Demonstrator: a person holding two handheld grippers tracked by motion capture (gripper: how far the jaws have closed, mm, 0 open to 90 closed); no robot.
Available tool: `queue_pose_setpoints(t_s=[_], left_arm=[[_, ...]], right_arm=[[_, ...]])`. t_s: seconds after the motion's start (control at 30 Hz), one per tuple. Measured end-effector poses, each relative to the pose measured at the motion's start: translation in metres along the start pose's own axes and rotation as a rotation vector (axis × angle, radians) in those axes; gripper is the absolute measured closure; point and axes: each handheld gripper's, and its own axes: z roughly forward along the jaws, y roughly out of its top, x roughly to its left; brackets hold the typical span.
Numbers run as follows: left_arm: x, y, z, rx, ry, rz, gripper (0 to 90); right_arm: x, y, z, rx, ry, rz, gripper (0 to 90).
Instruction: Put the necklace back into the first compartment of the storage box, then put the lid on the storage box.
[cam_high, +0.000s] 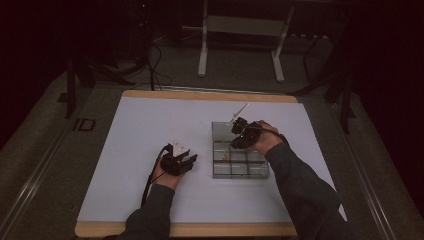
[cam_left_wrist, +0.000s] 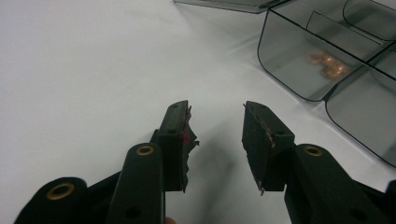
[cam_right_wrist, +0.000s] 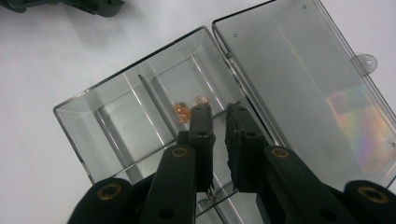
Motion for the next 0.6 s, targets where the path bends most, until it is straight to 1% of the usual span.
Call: queue_pose_setpoints(t_s=[0.5, 0.6], left_arm=[[0.0, 0.0, 0.001, 0.006, -0.002, -0.004, 61.6], [0.0, 0.0, 0.001, 0.006, -0.001, -0.003, 61.6]], right_arm=[[-0.008, -0.008, -0.008, -0.035, -0.015, 0.034, 77.3], [-0.011, -0.011, -0.01, -0.047, -0.019, 0.049, 76.5]])
